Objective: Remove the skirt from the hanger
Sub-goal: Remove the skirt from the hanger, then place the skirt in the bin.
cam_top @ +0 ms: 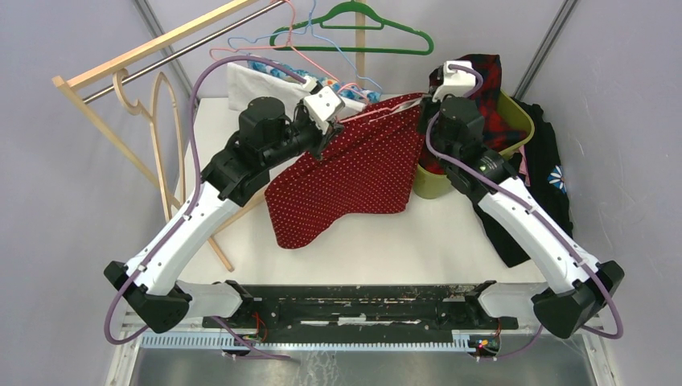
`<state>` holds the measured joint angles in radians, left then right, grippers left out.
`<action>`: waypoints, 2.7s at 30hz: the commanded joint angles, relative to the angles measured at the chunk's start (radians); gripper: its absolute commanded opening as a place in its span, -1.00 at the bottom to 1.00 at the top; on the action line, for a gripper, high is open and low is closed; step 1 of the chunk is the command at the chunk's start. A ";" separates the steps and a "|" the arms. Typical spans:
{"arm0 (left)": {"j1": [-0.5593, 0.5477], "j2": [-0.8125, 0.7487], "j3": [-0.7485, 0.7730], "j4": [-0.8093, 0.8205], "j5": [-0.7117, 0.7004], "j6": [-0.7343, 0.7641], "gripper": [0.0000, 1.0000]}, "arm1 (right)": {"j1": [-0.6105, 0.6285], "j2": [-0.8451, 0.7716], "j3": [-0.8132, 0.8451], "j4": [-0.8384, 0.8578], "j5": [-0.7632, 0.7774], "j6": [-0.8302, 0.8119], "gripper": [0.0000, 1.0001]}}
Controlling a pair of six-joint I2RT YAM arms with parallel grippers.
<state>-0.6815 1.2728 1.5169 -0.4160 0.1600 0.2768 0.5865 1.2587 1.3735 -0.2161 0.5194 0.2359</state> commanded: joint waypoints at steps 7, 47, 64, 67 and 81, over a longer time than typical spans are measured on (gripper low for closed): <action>0.007 -0.106 0.084 -0.047 0.007 0.030 -0.94 | -0.092 0.109 -0.018 0.111 0.019 -0.125 -0.99; 0.007 -0.161 -0.144 0.263 -0.151 0.041 -0.94 | -0.194 0.243 0.775 0.165 -0.101 -0.602 -0.99; 0.007 -0.246 -0.187 0.076 -0.171 0.024 -0.94 | -0.358 0.493 0.728 0.132 -0.216 -0.208 -0.99; 0.006 -0.241 -0.171 0.045 -0.181 0.031 -0.94 | -0.358 0.410 0.458 0.176 -0.206 -0.095 -0.99; 0.007 -0.205 -0.094 -0.038 -0.200 0.025 -0.94 | -0.359 0.231 -0.221 -0.085 -0.037 0.131 -0.99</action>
<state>-0.6785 1.0615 1.3655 -0.4690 -0.0250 0.3195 0.2314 1.4837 1.1469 -0.2447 0.4198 0.3023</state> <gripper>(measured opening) 0.062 0.026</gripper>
